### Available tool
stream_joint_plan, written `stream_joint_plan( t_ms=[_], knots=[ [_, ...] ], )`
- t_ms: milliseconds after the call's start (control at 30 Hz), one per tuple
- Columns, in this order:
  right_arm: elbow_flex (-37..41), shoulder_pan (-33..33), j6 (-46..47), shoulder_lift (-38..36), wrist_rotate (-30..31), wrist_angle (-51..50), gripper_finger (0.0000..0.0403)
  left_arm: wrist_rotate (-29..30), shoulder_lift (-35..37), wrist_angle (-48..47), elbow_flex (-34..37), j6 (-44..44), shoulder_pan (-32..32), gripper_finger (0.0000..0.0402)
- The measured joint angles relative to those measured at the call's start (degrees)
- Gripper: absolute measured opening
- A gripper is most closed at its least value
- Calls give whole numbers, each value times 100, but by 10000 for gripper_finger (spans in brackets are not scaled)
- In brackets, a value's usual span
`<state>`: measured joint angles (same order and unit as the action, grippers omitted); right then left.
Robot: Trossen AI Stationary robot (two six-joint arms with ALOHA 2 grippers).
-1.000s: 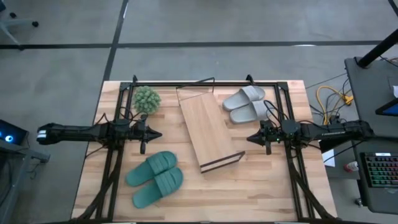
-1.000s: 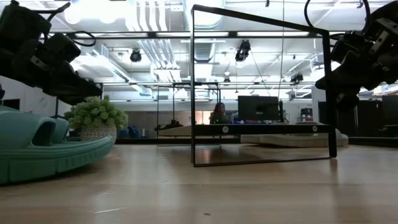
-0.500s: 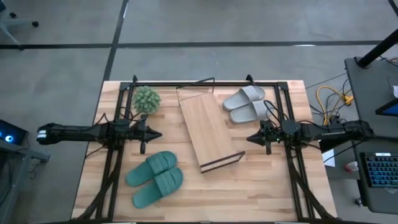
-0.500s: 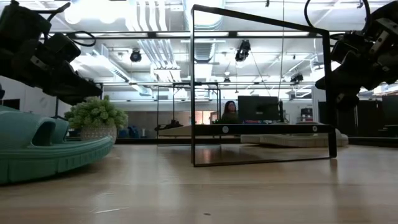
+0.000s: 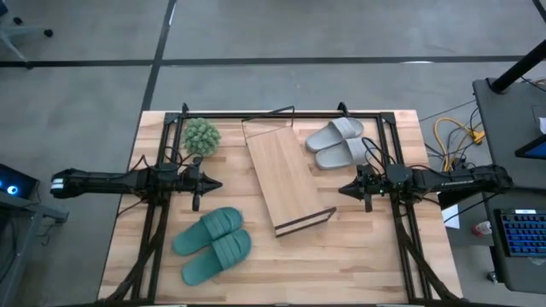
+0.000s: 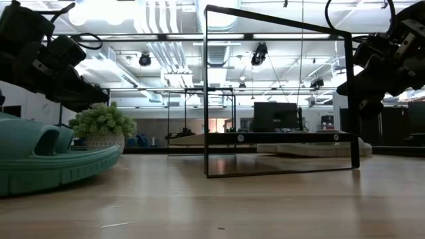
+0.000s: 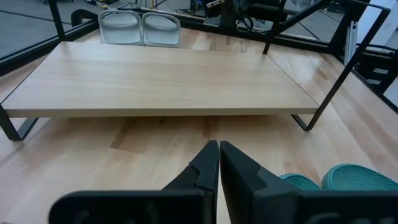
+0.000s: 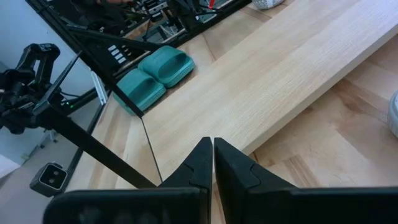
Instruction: Pick and place slides into the shelf
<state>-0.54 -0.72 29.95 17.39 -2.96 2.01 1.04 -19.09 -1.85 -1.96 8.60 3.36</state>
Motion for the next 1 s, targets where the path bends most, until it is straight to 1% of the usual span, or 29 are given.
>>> stream_joint_plan(
  t_ms=[567,800,933,1000],
  knots=[
    [0,1,0,0,1,3,9,0,0,0,0,0,0,0],
    [0,1,4,0,2,197,9,2,0,0,0,0,1,0],
    [0,1,373,2,26,329,9,2,0,1,0,0,0,0],
    [0,1,634,0,195,442,9,4,0,25,0,2,1,0]
  ],
)
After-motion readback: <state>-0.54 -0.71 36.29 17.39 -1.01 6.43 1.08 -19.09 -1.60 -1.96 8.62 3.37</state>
